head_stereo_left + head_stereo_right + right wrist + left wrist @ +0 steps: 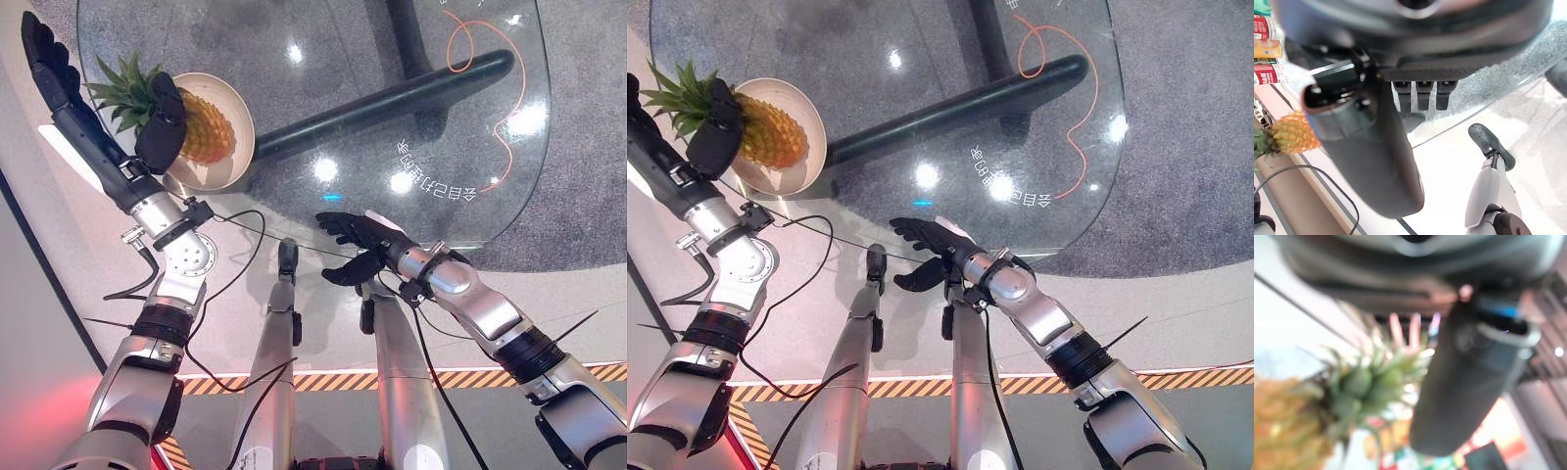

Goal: Pick up the fruit to the plate

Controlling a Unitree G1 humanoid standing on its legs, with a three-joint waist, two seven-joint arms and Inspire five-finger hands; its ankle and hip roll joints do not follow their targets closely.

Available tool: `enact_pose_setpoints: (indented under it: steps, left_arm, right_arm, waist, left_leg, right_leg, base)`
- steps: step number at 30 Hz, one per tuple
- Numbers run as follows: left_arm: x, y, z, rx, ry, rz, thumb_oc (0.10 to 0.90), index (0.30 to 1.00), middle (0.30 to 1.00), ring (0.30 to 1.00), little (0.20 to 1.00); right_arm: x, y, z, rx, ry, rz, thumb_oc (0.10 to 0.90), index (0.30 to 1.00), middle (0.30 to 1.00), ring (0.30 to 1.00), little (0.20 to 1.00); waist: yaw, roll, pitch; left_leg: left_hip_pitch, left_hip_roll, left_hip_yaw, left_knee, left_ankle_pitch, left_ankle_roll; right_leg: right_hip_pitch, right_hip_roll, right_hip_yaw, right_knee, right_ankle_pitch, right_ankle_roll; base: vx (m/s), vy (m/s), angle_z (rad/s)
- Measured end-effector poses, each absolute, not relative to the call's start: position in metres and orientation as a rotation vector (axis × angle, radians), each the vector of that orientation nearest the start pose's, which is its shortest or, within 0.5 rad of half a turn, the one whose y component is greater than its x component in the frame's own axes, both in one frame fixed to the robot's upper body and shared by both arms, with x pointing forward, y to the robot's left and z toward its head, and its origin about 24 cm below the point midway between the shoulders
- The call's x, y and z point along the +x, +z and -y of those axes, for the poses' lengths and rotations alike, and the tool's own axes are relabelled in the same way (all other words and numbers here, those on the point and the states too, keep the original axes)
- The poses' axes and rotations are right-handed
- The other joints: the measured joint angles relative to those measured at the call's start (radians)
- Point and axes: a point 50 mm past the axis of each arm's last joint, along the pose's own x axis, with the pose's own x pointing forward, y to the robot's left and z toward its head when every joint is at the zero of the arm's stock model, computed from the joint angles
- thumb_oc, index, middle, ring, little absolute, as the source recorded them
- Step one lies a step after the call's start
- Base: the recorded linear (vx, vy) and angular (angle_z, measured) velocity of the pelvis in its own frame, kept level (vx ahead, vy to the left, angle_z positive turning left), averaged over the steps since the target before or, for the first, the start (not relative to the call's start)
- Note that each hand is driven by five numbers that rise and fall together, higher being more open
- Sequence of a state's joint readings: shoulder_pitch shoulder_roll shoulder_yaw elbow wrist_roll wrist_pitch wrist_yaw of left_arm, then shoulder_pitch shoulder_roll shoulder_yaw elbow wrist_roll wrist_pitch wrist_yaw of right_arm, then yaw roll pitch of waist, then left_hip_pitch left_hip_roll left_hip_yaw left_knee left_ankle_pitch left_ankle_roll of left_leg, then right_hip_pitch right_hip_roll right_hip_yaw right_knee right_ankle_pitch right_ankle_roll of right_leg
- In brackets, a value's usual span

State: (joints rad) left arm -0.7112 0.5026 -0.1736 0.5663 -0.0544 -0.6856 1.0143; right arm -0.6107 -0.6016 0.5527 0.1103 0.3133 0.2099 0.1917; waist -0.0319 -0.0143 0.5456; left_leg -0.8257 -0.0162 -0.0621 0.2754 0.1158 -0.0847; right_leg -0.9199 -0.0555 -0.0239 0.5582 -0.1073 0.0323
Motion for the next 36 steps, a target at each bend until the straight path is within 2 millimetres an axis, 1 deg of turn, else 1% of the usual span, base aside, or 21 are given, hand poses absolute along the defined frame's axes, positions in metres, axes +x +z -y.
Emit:
enact_pose_setpoints:
  steps: [8,13,18,20,25,26,30,32,35,36]
  left_arm:
    - [0.329,0.203,-0.226,0.070,0.727,0.956,0.800,0.900,0.900,0.900,0.900]
    - [0.327,0.204,-0.230,0.113,0.724,0.967,0.800,0.900,0.900,0.900,0.900]
    - [0.324,0.200,-0.231,0.121,0.717,0.962,0.800,0.900,0.900,0.900,0.900]
    - [0.321,0.197,-0.229,0.130,0.690,0.965,0.800,0.900,0.900,0.900,0.900]
    - [0.314,0.194,-0.227,0.149,0.632,0.968,0.800,0.900,0.900,0.900,0.900]
    - [0.312,0.191,-0.229,0.162,0.620,0.957,0.800,0.900,0.900,0.900,0.900]
    - [0.306,0.184,-0.235,0.180,0.608,0.936,0.800,0.900,0.900,0.900,0.900]
    - [0.301,0.183,-0.238,0.184,0.598,0.933,0.800,0.900,0.900,0.900,0.900]
    - [0.297,0.185,-0.239,0.156,0.566,0.930,0.800,0.900,0.900,0.900,0.900]
    - [0.295,0.182,-0.240,0.144,0.553,0.916,0.800,0.900,0.900,0.900,0.900]
  right_arm:
    - [0.326,0.121,0.120,-0.509,0.638,0.000,0.800,0.900,0.900,0.900,0.900]
    - [0.324,0.118,0.121,-0.506,0.638,-0.008,0.800,0.900,0.900,0.900,0.900]
    - [0.321,0.110,0.122,-0.497,0.639,-0.032,0.800,0.900,0.900,0.900,0.900]
    - [0.319,0.105,0.123,-0.489,0.641,-0.047,0.800,0.900,0.900,0.900,0.900]
    - [0.315,0.097,0.124,-0.480,0.645,-0.070,0.800,0.900,0.900,0.900,0.900]
    - [0.312,0.091,0.125,-0.475,0.644,-0.086,0.800,0.900,0.900,0.900,0.900]
    - [0.306,0.081,0.129,-0.459,0.647,-0.113,0.800,0.900,0.900,0.900,0.900]
    - [0.302,0.075,0.132,-0.456,0.655,-0.130,0.800,0.900,0.900,0.900,0.900]
    - [0.299,0.070,0.136,-0.454,0.645,-0.141,0.800,0.900,0.900,0.900,0.900]
    - [0.297,0.067,0.137,-0.451,0.642,-0.149,0.800,0.900,0.900,0.900,0.900]
  waist:
    - [-0.001,0.000,0.000]
    - [-0.001,0.000,0.000]
    - [0.000,0.001,0.000]
    - [0.000,0.001,0.000]
    - [0.002,0.002,0.000]
    - [0.002,0.003,0.001]
    - [0.003,0.004,0.001]
    - [0.007,0.005,0.001]
    - [0.027,0.008,0.000]
    - [0.032,0.009,0.001]
  left_leg:
    - [0.003,0.000,0.004,-0.004,0.002,0.003]
    - [0.013,0.000,0.006,-0.001,0.003,0.004]
    - [0.065,0.000,0.007,-0.014,0.003,0.004]
    - [0.089,0.001,0.008,-0.018,0.000,0.000]
    - [0.134,0.005,0.009,-0.035,0.000,0.000]
    - [0.157,0.007,0.008,-0.044,0.001,-0.001]
    - [0.221,0.010,0.007,-0.068,0.005,0.002]
    - [0.264,0.011,0.005,-0.082,0.005,0.002]
    - [0.302,0.013,0.003,-0.093,0.005,0.002]
    - [0.325,0.014,0.000,-0.104,0.007,0.000]
  right_leg:
    - [0.000,0.000,0.004,-0.002,0.002,-0.003]
    - [0.009,0.001,0.006,0.001,0.004,-0.006]
    - [0.055,0.000,0.007,-0.002,0.003,-0.004]
    - [0.078,0.001,0.008,-0.003,-0.004,0.003]
    - [0.116,0.003,0.008,-0.015,-0.007,0.001]
    - [0.140,0.006,0.007,-0.021,-0.007,0.001]
    - [0.203,0.007,0.005,-0.035,-0.011,0.003]
    - [0.242,0.007,0.003,-0.044,-0.015,0.003]
    - [0.278,0.008,0.001,-0.049,-0.018,0.004]
    - [0.298,0.009,0.000,-0.055,-0.018,0.003]
  base:
    - [0.00,-0.005,0.00]
    - [-0.01,-0.051,-0.01]
    - [-0.01,-0.063,0.00]
    - [-0.03,-0.076,0.00]
    - [-0.03,-0.105,-0.01]
    - [-0.04,-0.120,-0.02]
    - [-0.03,-0.091,0.00]
    - [-0.03,-0.104,0.02]
    - [-0.04,-0.090,0.01]
    - [-0.03,-0.099,0.02]
